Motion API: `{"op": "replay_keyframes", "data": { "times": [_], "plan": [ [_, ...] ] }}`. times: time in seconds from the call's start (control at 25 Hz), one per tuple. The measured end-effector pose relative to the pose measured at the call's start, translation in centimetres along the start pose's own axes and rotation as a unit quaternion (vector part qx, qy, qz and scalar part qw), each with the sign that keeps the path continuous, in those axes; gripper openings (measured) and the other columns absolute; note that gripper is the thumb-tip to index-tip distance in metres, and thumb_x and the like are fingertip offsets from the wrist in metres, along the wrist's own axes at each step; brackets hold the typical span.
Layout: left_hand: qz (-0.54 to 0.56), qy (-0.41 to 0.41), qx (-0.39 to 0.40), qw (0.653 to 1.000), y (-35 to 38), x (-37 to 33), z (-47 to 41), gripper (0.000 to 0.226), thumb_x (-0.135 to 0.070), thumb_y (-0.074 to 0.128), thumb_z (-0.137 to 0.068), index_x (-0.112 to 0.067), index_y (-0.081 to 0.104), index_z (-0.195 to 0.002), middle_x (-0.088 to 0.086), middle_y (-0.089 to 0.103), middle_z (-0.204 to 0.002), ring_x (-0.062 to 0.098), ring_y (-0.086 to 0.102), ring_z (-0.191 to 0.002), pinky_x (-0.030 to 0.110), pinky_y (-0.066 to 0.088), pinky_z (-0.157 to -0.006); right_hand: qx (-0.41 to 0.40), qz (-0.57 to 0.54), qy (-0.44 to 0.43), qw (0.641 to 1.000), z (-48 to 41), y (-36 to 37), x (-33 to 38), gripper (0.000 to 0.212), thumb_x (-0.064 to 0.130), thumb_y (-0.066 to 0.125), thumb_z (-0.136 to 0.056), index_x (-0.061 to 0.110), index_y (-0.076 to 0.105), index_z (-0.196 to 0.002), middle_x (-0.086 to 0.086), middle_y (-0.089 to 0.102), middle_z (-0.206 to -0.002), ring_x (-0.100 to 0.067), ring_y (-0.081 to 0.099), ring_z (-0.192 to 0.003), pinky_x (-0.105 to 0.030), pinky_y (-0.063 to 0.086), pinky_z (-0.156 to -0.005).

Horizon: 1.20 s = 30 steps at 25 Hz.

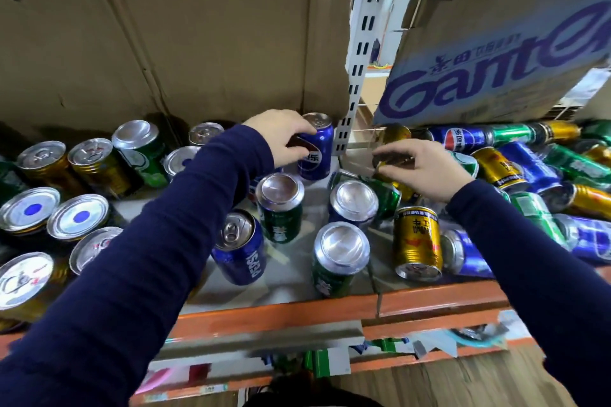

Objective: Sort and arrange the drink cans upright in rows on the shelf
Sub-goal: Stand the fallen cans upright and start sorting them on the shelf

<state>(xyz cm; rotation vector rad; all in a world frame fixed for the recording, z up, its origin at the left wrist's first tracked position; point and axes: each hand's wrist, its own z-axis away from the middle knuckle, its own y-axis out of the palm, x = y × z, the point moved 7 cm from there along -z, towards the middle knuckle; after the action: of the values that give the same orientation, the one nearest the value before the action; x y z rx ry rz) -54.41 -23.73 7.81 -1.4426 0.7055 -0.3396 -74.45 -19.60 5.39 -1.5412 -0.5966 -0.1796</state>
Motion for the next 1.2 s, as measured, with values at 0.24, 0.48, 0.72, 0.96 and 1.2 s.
{"op": "replay_keyframes", "data": {
  "times": [0.24,0.48,0.72,0.96,1.2],
  "plan": [
    [-0.048,-0.036,0.021,0.998,1.0,0.0,-0.7,0.042,-0.027,0.049,-0.094,-0.010,0.049,-0.133,0.007,0.043,-0.133,0.027,0.049,-0.117,0.033,0.036,-0.099,0.028,0.072,0.075,0.994,5.8,-0.3,-2.7,0.041,0.045,0.064,-0.083,0.018,0.067,-0.114,0.001,0.065,-0.099,-0.014,0.059,-0.085,-0.026,0.045,-0.077],
    [-0.037,-0.039,0.001,0.999,0.6,-3.0,-0.9,0.039,-0.032,0.045,-0.096,-0.012,0.055,-0.128,0.013,0.052,-0.124,0.030,0.050,-0.114,0.040,0.039,-0.099,0.145,0.013,0.088,0.985,7.8,2.2,-3.9,0.037,0.049,0.061,-0.083,0.027,0.051,-0.110,0.010,0.057,-0.093,0.006,0.050,-0.075,-0.007,0.034,-0.056],
    [-0.019,0.035,0.012,0.999,1.7,-11.6,-3.5,0.053,-0.046,0.047,-0.088,-0.011,0.055,-0.127,0.009,0.059,-0.124,0.026,0.053,-0.114,0.032,0.039,-0.096,0.151,-0.174,-0.006,0.973,8.8,1.1,-4.9,0.037,0.034,0.079,-0.073,0.030,0.050,-0.097,0.010,0.062,-0.089,-0.007,0.060,-0.081,-0.025,0.051,-0.074],
    [-0.152,-0.078,0.264,0.949,7.7,-13.1,-6.5,0.066,-0.037,0.070,-0.081,-0.010,0.045,-0.135,0.010,0.051,-0.134,0.028,0.048,-0.121,0.031,0.037,-0.099,0.096,-0.067,-0.233,0.965,8.9,0.2,-3.4,0.052,0.044,0.080,-0.059,0.013,0.054,-0.092,0.000,0.050,-0.093,-0.017,0.048,-0.085,-0.027,0.042,-0.074],
    [-0.244,-0.070,0.225,0.941,8.2,-14.0,-8.2,0.055,-0.045,0.075,-0.071,-0.014,0.057,-0.112,0.005,0.061,-0.107,0.027,0.059,-0.097,0.035,0.050,-0.080,0.154,-0.169,-0.145,0.963,7.2,-1.7,-7.5,0.033,0.036,0.071,-0.080,0.026,0.057,-0.108,0.011,0.062,-0.103,-0.004,0.058,-0.095,-0.025,0.048,-0.088]
  ]
}}
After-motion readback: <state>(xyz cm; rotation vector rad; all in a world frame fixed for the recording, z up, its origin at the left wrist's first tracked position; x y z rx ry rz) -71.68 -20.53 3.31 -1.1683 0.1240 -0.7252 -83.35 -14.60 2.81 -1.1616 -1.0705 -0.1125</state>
